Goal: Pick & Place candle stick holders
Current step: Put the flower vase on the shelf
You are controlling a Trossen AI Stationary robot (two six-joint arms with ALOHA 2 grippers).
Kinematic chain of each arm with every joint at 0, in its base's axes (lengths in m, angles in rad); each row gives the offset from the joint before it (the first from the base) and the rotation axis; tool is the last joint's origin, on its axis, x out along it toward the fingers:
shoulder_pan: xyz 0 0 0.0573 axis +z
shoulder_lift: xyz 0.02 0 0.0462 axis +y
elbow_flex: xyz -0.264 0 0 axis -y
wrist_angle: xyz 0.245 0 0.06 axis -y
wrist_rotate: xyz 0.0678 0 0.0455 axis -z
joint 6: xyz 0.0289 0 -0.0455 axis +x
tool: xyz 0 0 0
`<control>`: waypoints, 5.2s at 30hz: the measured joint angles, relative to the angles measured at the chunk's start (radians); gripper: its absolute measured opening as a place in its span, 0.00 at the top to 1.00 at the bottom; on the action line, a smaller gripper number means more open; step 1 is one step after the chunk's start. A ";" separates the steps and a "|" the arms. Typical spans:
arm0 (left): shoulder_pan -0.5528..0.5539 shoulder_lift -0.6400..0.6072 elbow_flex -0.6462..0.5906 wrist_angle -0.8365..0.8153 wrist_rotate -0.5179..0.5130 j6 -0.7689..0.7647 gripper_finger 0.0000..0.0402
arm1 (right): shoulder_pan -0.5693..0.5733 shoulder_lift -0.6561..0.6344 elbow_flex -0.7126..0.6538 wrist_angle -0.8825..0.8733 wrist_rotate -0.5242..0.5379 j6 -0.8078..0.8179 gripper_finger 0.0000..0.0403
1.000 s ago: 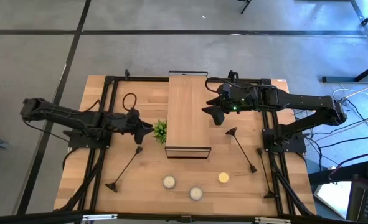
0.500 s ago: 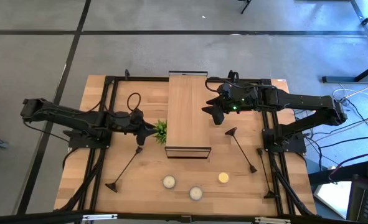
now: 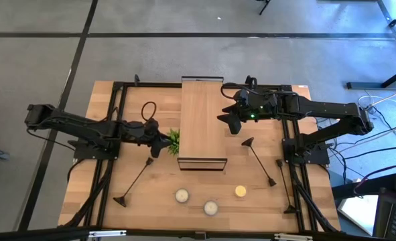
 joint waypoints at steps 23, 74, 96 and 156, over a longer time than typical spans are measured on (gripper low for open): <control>0.000 -0.135 0.116 -0.219 -0.115 -0.055 0.62 | 0.000 0.000 0.000 -0.001 -0.008 0.000 0.41; -0.347 0.150 0.143 -0.277 -0.120 -0.237 0.62 | -0.006 0.000 0.000 -0.043 0.019 -0.004 0.41; -0.265 0.305 0.143 -0.156 -0.326 -0.203 0.62 | -0.006 0.000 0.000 -0.042 0.018 0.016 0.41; -0.230 0.091 0.142 -0.567 -0.498 -0.334 0.99 | -0.006 0.000 0.000 -0.046 0.016 0.015 0.41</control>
